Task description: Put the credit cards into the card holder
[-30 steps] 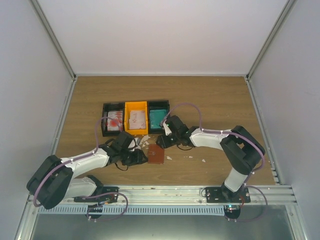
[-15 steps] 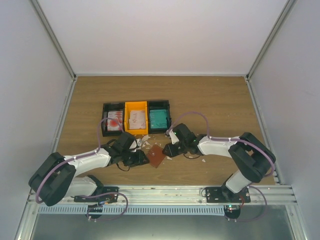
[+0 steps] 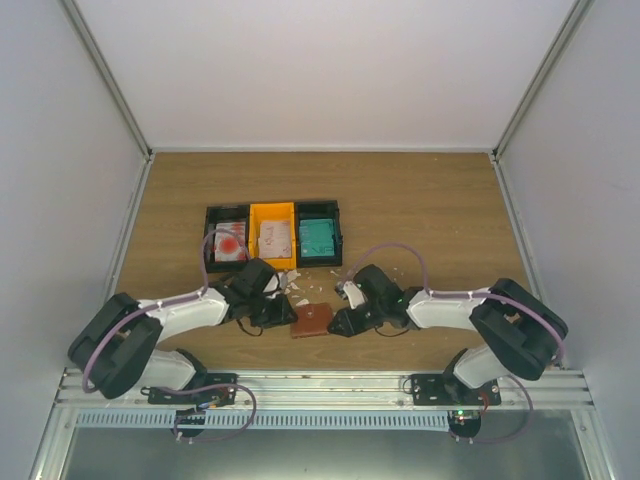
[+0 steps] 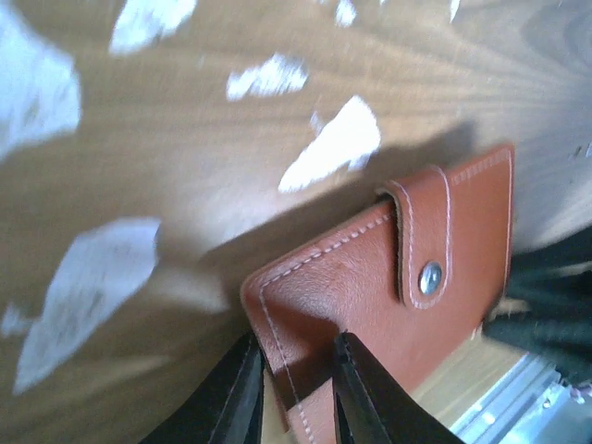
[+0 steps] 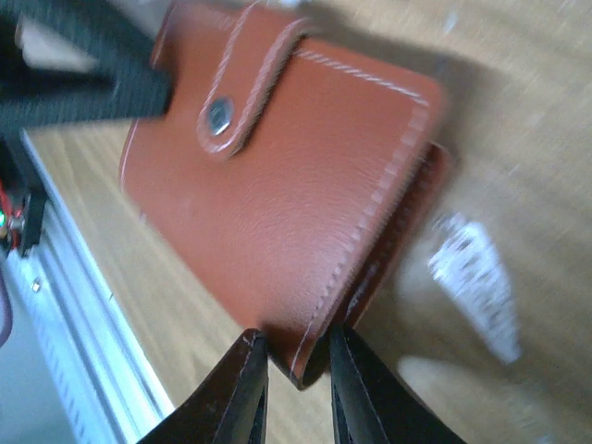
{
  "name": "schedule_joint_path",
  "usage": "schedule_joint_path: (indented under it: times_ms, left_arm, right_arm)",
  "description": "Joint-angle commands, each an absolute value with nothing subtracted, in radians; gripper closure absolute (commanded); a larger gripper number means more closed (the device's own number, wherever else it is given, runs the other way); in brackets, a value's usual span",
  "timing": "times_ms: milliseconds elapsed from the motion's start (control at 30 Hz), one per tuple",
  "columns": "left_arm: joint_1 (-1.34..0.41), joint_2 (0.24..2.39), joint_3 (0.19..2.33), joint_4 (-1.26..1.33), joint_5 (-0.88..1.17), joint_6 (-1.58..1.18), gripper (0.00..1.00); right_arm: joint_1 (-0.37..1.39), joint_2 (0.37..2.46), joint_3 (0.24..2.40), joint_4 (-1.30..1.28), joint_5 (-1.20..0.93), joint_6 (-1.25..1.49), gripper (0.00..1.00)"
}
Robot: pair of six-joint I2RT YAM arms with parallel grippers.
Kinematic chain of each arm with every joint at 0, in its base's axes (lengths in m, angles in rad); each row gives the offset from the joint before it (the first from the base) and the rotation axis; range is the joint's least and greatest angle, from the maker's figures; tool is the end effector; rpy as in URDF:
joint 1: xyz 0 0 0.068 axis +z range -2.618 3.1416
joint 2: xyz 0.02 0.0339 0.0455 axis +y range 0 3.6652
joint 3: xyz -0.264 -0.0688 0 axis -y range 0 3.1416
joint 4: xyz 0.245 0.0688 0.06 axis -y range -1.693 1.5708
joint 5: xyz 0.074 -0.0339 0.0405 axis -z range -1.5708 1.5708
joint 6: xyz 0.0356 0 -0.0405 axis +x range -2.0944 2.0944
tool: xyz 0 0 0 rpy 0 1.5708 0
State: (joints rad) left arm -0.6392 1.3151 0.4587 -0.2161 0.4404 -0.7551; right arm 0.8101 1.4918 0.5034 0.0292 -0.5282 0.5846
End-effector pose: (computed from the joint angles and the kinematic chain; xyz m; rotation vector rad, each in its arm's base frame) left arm 0.1594 -0.1374 0.1298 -0.0031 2.8872 -0.9655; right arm 0.1553 0.1892 0.1193 -0.5489 2.7372 1.1405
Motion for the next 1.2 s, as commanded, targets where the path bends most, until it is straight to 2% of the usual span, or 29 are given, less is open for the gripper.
schedule_joint_path:
  times_ms: [0, 200, 400, 533, 667, 800, 967, 1167]
  left_arm:
    - [-0.647, 1.415, 0.559, -0.157, 0.411, -0.652, 0.76]
    - [-0.647, 1.568, 0.693, -0.134, 0.487, -0.551, 0.77]
    - [-0.647, 1.66, 0.77, -0.078, 0.562, -0.531, 0.76]
    - [-0.647, 1.654, 0.83, -0.161, 0.455, -0.513, 0.75]
    - [-0.646, 1.601, 0.819, -0.197, 0.382, -0.524, 0.65]
    - [-0.647, 1.539, 0.765, -0.208, 0.359, -0.566, 0.51]
    - [-0.646, 1.441, 0.65, -0.171, 0.382, -0.666, 0.45]
    - [-0.646, 1.316, 0.529, -0.096, 0.411, -0.782, 0.4]
  right_arm:
    - [0.85, 1.443, 0.473, 0.029, -0.63, 0.591, 0.79]
    - [0.85, 1.328, 0.423, 0.018, -0.6, 0.626, 0.72]
    - [0.85, 1.31, 0.425, 0.032, -0.545, 0.671, 0.67]
    - [0.85, 1.271, 0.492, -0.197, -0.309, 0.654, 0.62]
    - [0.85, 1.207, 0.555, -0.34, -0.147, 0.633, 0.51]
    - [0.84, 1.272, 0.628, -0.393, -0.021, 0.592, 0.43]
    - [0.814, 1.395, 0.709, -0.351, -0.012, 0.527, 0.42]
    - [0.804, 1.473, 0.711, -0.318, -0.14, 0.515, 0.45]
